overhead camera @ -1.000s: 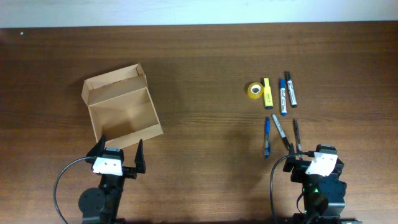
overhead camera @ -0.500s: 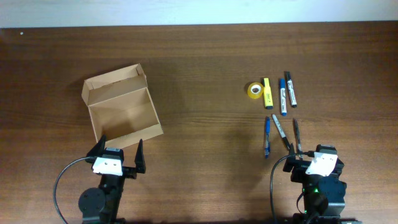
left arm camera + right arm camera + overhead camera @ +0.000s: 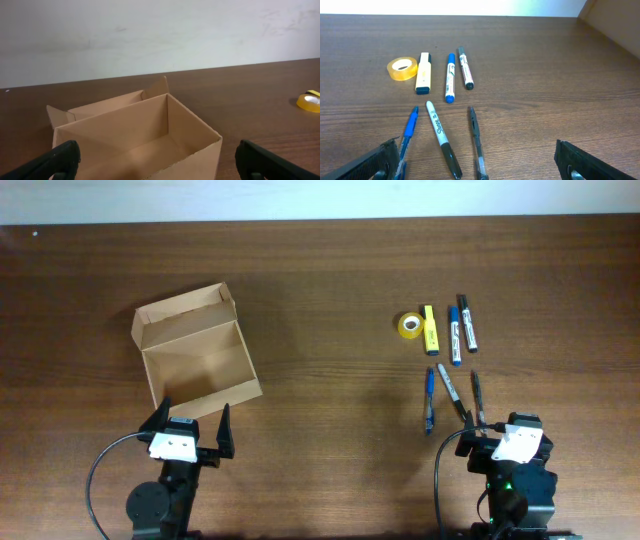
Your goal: Pack container
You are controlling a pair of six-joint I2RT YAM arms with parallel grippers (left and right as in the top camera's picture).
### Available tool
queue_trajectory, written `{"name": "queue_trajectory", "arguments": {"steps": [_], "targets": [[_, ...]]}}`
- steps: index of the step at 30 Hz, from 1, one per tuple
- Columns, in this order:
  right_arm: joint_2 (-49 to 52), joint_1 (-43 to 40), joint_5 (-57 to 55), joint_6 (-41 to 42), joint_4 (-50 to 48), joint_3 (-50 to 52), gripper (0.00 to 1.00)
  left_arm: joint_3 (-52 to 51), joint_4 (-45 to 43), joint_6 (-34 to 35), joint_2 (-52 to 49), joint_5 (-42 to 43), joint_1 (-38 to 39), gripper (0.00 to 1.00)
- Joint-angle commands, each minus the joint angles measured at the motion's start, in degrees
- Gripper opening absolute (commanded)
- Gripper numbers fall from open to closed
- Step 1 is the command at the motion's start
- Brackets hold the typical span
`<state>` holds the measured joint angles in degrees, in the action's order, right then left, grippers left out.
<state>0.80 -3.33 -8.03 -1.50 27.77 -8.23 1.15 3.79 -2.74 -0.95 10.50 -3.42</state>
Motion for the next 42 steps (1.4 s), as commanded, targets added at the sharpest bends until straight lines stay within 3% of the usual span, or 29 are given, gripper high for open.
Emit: {"name": "queue_trajectory", "arguments": {"steps": [1,11,15,18,22,27,33,38,42], "targets": [[-0.7,-0.3,-0.1,0.5,-0.2,0.5,0.99,-0.6,-0.3,-0.3,0.7,-0.2,-0.3,1.0],[-0.7,-0.3,-0.1,0.5,-0.2,0.5,0.99,-0.6,-0.4,-0.2,0.7,-0.2,-0.3,1.0],[-0.7,-0.3,-0.1,0.5,-0.2,0.5,0.99,0.8,0.2,3.3,0.6,-0.2,-0.2,1.0],[-0.7,-0.3,-0.1,0.5,-0.2,0.5,0.99,5.3,2.4,6.2,0.0,-0.3,-0.2,1.0],[-0.7,-0.3,-0.1,0.5,-0.2,0.5,0.99,17.8,13.5,9.6,-4.9,-6.4,-0.2,1.0],[-0.7,-0.3,-0.1,0.5,-0.2,0.5,0.99,36.5,27.0,9.6,-19.9,-8.0,-0.2,1.0],[-0.7,-0.3,-0.1,0.5,-0.2,0.5,0.99,62.2,42.1,9.6,-47.4,-7.3,-0.2,1.0],[-0.7,-0.3,-0.1,0.5,-0.2,0.5,0.99,83.8,58.8,9.6,-71.1,3.5,-0.2,1.0],[-0.7,-0.3,-0.1,0.5,-0.2,0.5,0.99,92.9,63.1,10.2,-84.0,10.8,-0.2,1.0]]}}
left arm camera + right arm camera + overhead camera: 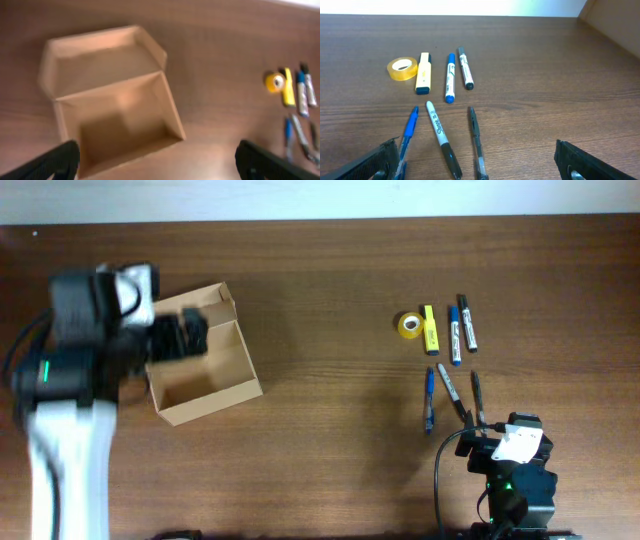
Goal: Pack container
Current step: 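Push the cardboard box rightward toward the center with the left gripper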
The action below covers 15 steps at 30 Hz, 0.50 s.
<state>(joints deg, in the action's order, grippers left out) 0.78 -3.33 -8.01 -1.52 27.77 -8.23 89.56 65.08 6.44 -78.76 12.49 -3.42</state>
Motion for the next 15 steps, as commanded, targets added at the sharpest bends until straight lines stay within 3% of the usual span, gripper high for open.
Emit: {"name": "queue_trajectory", "arguments": {"steps": [1,4,8,10,15], "targets": [[-0.6,-0.3,-0.1,0.5,-0.2,0.5,0.99,5.2,2.1,1.0,-8.4,12.3,-0.2,1.0],[-0.6,-0.3,-0.1,0.5,-0.2,0.5,0.99,5.3,0.9,1.0,-14.0,22.4,-0.2,1.0],[-0.6,-0.3,-0.1,0.5,-0.2,0.5,0.99,5.3,0.4,1.1,-19.8,25.4,0.2,1.0],[-0.6,-0.3,-0.1,0.5,-0.2,0.5,0.99,5.3,1.0,2.7,-22.0,22.5,1.1,1.0],[-0.6,-0.3,-0.1,0.5,-0.2,0.5,0.99,5.3,2.0,12.1,-24.5,2.7,7.2,0.93]]}}
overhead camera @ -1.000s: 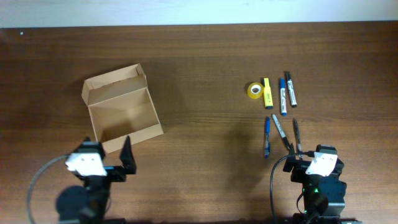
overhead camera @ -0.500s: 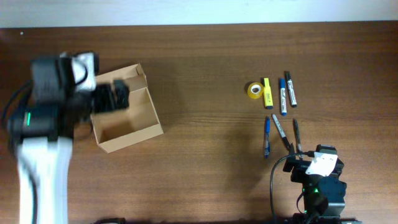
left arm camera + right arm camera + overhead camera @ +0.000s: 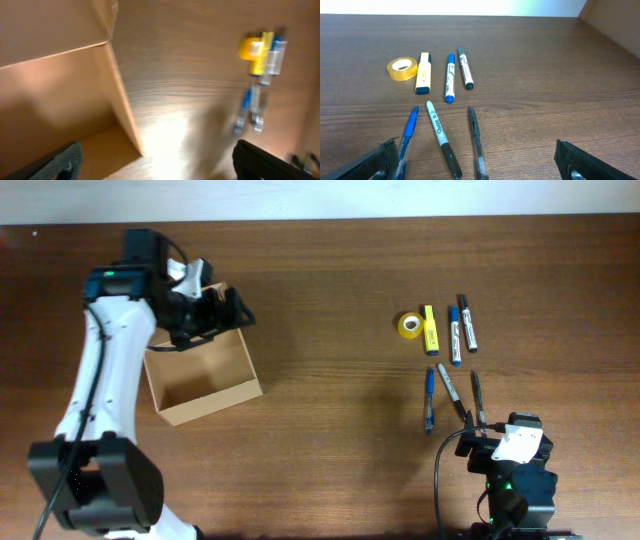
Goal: Pack container
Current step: 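Push the cardboard box rightward toward the center with the left gripper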
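Note:
An open, empty cardboard box (image 3: pixel 200 372) stands at the left of the table. My left gripper (image 3: pixel 212 318) hangs open over its rear right corner with nothing in it. The blurred left wrist view shows the box's right wall (image 3: pixel 120 107) between the open fingers (image 3: pixel 262 160). At the right lie a roll of yellow tape (image 3: pixel 402 68), a yellow highlighter (image 3: pixel 423 73), a blue marker (image 3: pixel 450 77), a black marker (image 3: pixel 465 74), a blue pen (image 3: pixel 410 125), a Sharpie (image 3: pixel 439 135) and a black pen (image 3: pixel 475 135). My right gripper (image 3: pixel 503 430) rests open just in front of the pens.
The box's lid flap (image 3: pixel 150 320) folds back behind the box, partly under the left arm. Brown wooden table (image 3: pixel 330 380) lies between the box and the stationery. A pale wall edge (image 3: pixel 320 200) runs along the back.
My left gripper has moved right, from over the box's left rear side to over its rear right corner, and points further down toward the right wall. The right arm has not moved.
My left gripper first rested open at the table's front edge, looking into the box from in front. Then it was raised above the box's left rear part. Now it hangs over the rear right corner. Nothing has been picked up; the right gripper stayed put.

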You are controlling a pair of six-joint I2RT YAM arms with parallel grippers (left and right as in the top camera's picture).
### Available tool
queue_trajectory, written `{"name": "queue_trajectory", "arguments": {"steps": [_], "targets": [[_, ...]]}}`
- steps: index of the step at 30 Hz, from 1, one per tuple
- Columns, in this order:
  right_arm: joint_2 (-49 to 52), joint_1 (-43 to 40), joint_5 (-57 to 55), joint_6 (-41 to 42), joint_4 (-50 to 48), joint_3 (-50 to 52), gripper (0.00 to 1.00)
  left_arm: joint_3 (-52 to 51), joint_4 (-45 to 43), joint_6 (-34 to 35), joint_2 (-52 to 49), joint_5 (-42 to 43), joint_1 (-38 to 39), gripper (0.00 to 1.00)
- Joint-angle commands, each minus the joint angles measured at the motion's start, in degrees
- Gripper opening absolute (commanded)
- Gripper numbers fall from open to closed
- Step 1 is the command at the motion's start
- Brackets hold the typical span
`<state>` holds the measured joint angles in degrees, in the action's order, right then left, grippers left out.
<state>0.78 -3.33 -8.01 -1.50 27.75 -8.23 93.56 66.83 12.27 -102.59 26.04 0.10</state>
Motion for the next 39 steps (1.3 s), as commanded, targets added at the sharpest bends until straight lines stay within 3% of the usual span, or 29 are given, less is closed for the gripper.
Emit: {"name": "queue_trajectory", "arguments": {"steps": [1,7,12,22,24,26,29,30,35,39], "targets": [[-0.6,-0.3,-0.1,0.5,-0.2,0.5,0.99,1.3,0.3,7.9,-1.0,-13.7,5.3,0.93],[-0.6,-0.3,-0.1,0.5,-0.2,0.5,0.99,1.3,0.2,22.4,-3.4,-29.7,14.3,0.83],[-0.6,-0.3,-0.1,0.5,-0.2,0.5,0.99,1.3,-0.7,32.0,-6.6,-33.9,16.1,0.83],[-0.6,-0.3,-0.1,0.5,-0.2,0.5,0.99,1.3,-5.6,32.6,-14.7,-31.6,13.3,0.83],[-0.6,-0.3,-0.1,0.5,-0.2,0.5,0.99,1.3,-6.9,31.1,-16.5,-29.3,12.9,0.73],[-0.6,-0.3,-0.1,0.5,-0.2,0.5,0.99,1.3,-7.1,31.0,-17.9,-28.8,12.7,0.42],[-0.6,-0.3,-0.1,0.5,-0.2,0.5,0.99,1.3,-7.3,30.9,-19.0,-28.8,12.7,0.06],[-0.6,-0.3,-0.1,0.5,-0.2,0.5,0.99,1.3,-7.3,31.0,-19.0,-28.8,12.7,0.02],[-0.6,-0.3,-0.1,0.5,-0.2,0.5,0.99,4.0,-5.5,30.1,-18.9,-28.3,13.0,0.02],[-0.6,-0.3,-0.1,0.5,-0.2,0.5,0.99,13.2,1.0,26.5,-18.9,-28.4,15.0,0.02]]}}
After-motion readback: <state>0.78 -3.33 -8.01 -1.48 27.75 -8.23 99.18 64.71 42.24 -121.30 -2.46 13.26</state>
